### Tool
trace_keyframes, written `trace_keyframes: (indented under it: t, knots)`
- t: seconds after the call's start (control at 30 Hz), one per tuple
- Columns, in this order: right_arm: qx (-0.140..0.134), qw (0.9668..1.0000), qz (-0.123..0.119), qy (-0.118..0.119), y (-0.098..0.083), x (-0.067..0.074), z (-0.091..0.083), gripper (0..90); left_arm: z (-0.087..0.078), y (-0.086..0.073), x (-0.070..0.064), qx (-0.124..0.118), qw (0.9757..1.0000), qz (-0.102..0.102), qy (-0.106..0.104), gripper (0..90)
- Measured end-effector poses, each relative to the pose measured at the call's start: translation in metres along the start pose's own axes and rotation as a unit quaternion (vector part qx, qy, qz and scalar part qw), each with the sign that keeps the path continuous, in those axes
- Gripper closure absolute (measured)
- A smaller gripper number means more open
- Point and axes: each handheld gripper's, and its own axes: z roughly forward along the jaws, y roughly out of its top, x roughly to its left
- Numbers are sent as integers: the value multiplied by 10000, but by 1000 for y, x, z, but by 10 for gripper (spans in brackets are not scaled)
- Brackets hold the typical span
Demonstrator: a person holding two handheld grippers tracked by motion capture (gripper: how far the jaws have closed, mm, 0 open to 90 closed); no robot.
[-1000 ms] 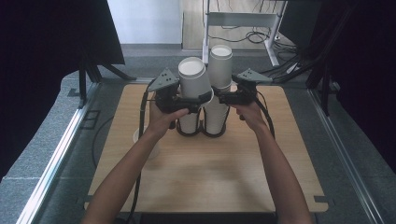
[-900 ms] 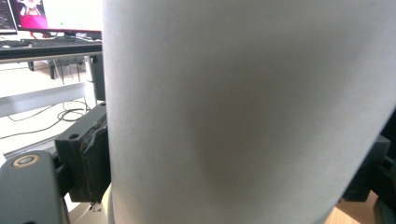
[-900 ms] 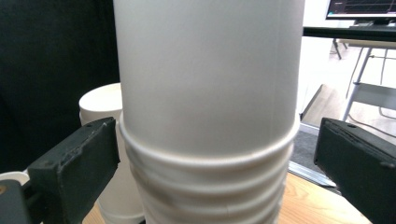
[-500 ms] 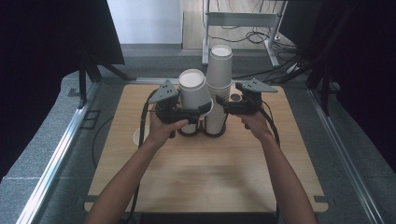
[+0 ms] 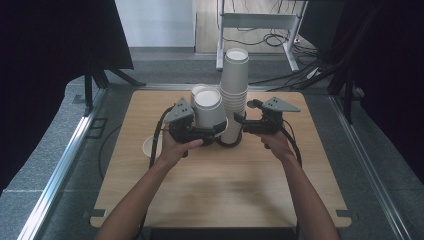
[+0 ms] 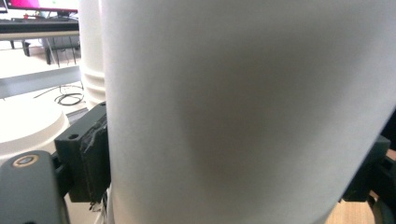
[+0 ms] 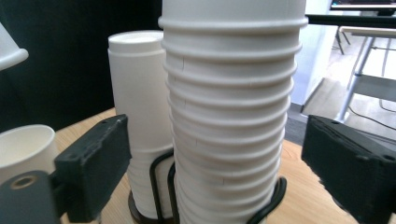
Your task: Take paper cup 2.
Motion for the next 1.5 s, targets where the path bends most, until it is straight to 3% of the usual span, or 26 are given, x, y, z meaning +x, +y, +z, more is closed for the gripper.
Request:
trace_keyframes:
  t: [0.2, 0.73, 0.97, 1.3, 1.5]
  knots:
    - [42, 10000, -37, 24, -10, 3, -2, 94, 1, -8, 0, 88, 10000, -25, 24, 125]
    - [13, 9997, 142, 195, -35, 10, -16, 127, -3, -32, -2, 231, 9996, -114, 111, 125]
    - [-95, 9998, 67, 153, -47, 15, -23, 138, 0, -46, -10, 400, 9990, 2, 193, 124]
    - [55, 9996, 141, 246, -67, 20, -27, 137, 1, -64, -17, 474, 9988, -18, 134, 125]
    - [127, 9996, 66, 251, -77, 25, -28, 140, 1, -75, -19, 500, 9986, -104, 103, 124]
